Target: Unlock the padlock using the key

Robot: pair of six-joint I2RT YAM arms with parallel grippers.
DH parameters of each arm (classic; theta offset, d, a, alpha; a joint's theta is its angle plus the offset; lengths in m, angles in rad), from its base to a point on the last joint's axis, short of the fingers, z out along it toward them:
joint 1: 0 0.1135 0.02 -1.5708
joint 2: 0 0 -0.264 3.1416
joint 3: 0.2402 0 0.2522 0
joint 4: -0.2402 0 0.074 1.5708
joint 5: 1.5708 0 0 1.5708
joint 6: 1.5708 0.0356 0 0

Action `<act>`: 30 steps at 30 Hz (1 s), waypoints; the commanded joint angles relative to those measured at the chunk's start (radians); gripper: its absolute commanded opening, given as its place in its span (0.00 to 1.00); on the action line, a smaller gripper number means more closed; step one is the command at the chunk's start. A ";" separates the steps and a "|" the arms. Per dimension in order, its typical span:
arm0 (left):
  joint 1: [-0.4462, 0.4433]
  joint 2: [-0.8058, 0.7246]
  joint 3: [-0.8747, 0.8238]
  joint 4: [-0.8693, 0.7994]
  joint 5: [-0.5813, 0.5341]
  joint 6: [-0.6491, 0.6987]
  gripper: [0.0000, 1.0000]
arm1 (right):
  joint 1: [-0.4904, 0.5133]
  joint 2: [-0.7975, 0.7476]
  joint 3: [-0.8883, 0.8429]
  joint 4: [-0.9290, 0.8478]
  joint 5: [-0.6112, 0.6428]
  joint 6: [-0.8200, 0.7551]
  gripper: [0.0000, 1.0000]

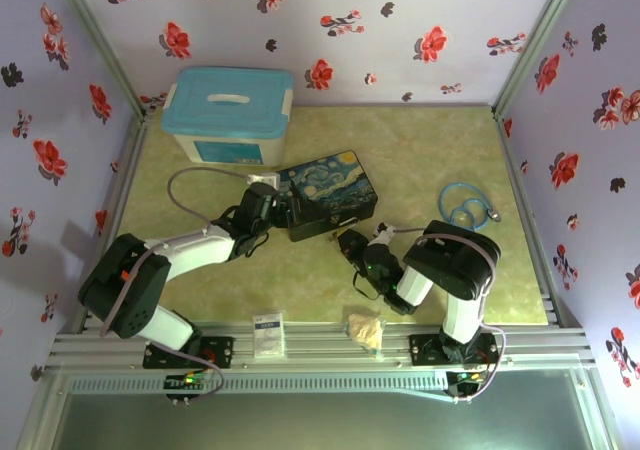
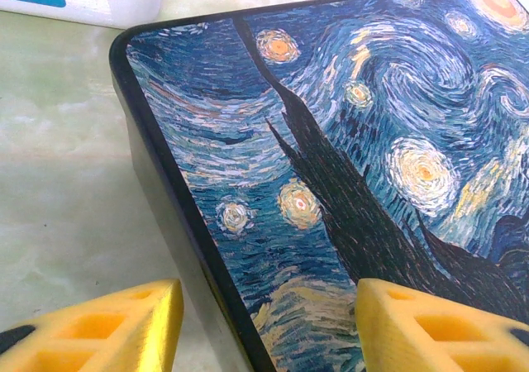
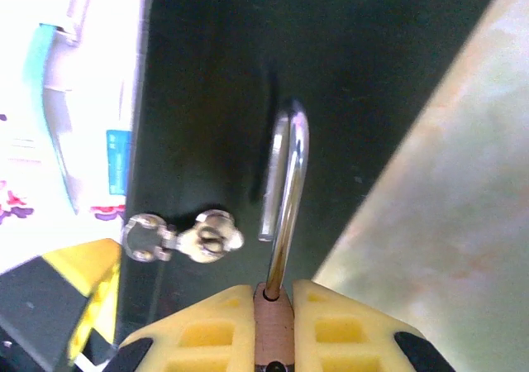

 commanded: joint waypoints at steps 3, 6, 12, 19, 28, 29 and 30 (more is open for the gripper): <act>0.026 0.039 0.030 -0.118 -0.005 0.050 0.57 | -0.014 0.001 -0.057 0.015 -0.061 -0.030 0.00; 0.037 0.049 0.047 -0.118 0.001 0.057 0.57 | -0.030 -0.009 -0.074 -0.008 -0.112 -0.029 0.00; 0.068 0.090 0.104 -0.132 0.022 0.082 0.60 | -0.069 -0.076 -0.103 -0.179 -0.223 -0.028 0.00; 0.099 0.106 0.142 -0.129 0.057 0.087 0.60 | -0.187 -0.287 -0.058 -0.691 -0.429 -0.121 0.00; 0.111 0.085 0.208 -0.168 0.066 0.128 0.68 | -0.399 -0.468 0.052 -1.319 -0.643 -0.430 0.00; 0.113 0.074 0.211 -0.172 0.066 0.131 0.69 | -0.425 -0.461 0.064 -1.365 -0.674 -0.466 0.00; 0.113 0.063 0.213 -0.178 0.067 0.134 0.71 | -0.439 -0.457 0.078 -1.406 -0.689 -0.497 0.00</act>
